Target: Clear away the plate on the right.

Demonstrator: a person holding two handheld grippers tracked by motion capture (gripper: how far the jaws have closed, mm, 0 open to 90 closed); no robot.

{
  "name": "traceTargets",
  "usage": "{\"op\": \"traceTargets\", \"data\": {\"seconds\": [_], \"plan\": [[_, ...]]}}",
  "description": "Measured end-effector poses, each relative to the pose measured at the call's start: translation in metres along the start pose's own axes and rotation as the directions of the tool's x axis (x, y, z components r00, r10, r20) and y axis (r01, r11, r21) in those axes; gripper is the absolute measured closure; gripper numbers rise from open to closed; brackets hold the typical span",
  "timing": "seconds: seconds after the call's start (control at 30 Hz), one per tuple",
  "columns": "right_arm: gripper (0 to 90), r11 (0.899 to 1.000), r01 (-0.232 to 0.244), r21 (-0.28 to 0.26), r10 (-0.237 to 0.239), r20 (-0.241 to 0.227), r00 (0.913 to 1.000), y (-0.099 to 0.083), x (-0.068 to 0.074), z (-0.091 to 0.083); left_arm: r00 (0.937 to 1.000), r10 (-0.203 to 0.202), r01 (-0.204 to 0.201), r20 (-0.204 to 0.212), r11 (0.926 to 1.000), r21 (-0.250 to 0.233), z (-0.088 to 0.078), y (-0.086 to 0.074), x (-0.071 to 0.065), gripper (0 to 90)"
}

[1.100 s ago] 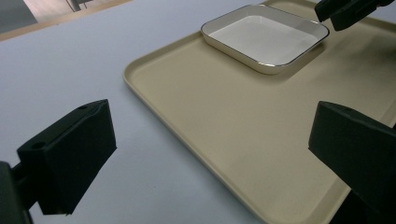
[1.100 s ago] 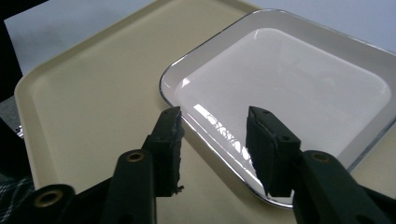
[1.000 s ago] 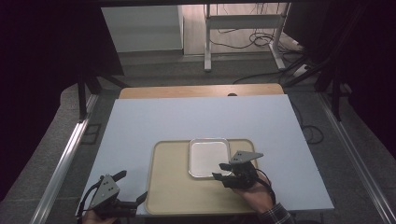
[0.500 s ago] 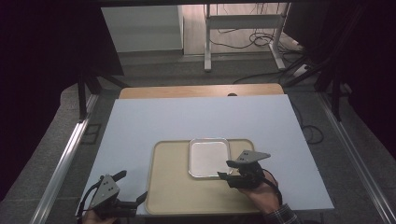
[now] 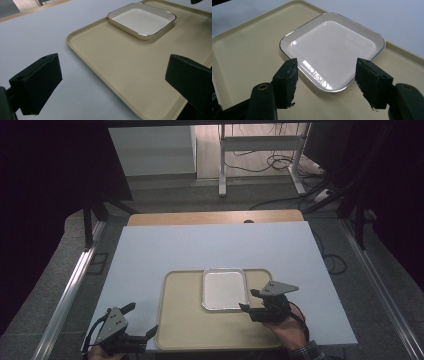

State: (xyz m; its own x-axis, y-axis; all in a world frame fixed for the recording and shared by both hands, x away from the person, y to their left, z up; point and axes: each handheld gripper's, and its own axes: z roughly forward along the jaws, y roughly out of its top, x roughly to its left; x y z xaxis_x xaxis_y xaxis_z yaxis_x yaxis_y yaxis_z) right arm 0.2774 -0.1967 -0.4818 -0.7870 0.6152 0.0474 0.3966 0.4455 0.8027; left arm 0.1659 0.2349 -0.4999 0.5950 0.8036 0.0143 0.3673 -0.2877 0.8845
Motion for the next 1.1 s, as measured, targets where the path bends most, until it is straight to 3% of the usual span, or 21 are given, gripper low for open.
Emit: {"op": "traceTargets", "data": {"seconds": [0.83, 1.1], "plan": [[16.0, 0.998, -0.052, -0.035, 0.053, 0.057, 0.9970, -0.013, -0.020, -0.029, 1.0000, 0.003, -0.003, 0.000, 1.0000, 0.001, 0.000, 0.000, 0.000, 0.4], [12.1, 0.999, -0.042, -0.030, 0.044, 0.053, 0.9976, -0.018, -0.020, -0.037, 1.0000, 0.003, -0.003, -0.001, 1.0000, 0.001, 0.000, 0.000, 0.000, 0.4]]}}
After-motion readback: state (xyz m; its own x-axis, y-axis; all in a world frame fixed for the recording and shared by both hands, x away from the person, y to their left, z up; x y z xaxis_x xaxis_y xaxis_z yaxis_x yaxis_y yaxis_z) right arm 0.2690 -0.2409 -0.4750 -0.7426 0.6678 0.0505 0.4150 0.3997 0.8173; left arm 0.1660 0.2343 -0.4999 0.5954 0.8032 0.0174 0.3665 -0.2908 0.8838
